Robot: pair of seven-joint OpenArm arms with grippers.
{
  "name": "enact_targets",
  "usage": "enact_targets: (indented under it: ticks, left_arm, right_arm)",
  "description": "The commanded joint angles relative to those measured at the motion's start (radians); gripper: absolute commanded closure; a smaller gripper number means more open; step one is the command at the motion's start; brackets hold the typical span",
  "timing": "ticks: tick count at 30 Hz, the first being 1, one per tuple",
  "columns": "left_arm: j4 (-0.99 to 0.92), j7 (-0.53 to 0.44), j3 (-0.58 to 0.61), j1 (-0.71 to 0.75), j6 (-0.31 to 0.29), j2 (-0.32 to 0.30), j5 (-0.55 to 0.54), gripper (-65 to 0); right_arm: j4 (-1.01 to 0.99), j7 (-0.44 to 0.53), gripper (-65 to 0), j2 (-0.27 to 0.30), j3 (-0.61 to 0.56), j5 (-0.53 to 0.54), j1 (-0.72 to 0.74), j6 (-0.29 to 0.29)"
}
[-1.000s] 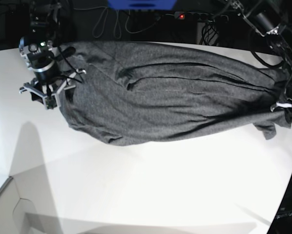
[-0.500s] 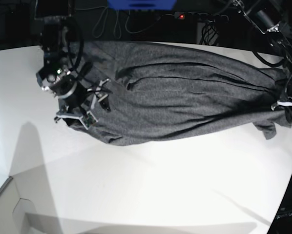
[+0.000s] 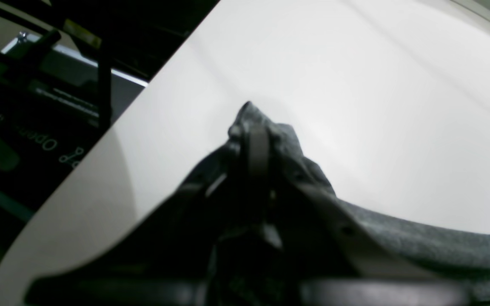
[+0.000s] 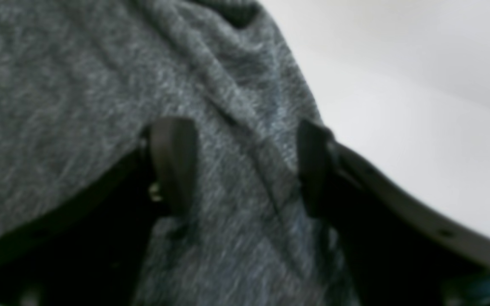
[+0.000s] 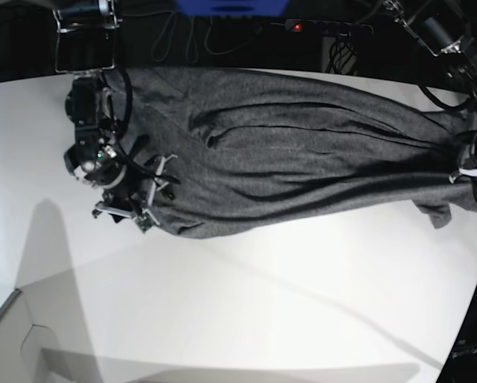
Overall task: Layout the t-shirt on the table in an organized manner, then fold the t-shirt properly
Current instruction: 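Drag the held shirt edge along the table with both grippers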
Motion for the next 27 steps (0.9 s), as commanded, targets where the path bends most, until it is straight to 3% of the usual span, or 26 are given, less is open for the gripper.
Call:
enact_targets:
  ticks: [1, 11, 17, 27]
  left_arm:
    - [0.031, -0.031, -0.004, -0.014, -0.003, -0.021, -0.018, -0.1]
    - [0.051, 0.006, -0.027, -0.035, -0.003, -0.021, -0.018, -0.1]
    - [0.051, 0.139, -0.126, -0.104, -0.005, -0.021, -0.02, -0.1]
    - [0.059, 0.138, -0.126, -0.106, -0.005, -0.017, -0.02, -0.1]
  right_arm:
    - [0.009, 0.029, -29.0, 0.003, 0.001, 0.013, 0.03, 0.002]
    - [0.006, 0.029, -0.5, 0.005, 0.001, 0.013, 0.03, 0.004]
    - [0.071, 0.027, 0.0, 0.038, 0.008, 0.013, -0.022, 0.004]
    - [0.249, 0.029, 0.0, 0.054, 0.001, 0.013, -0.176, 0.004]
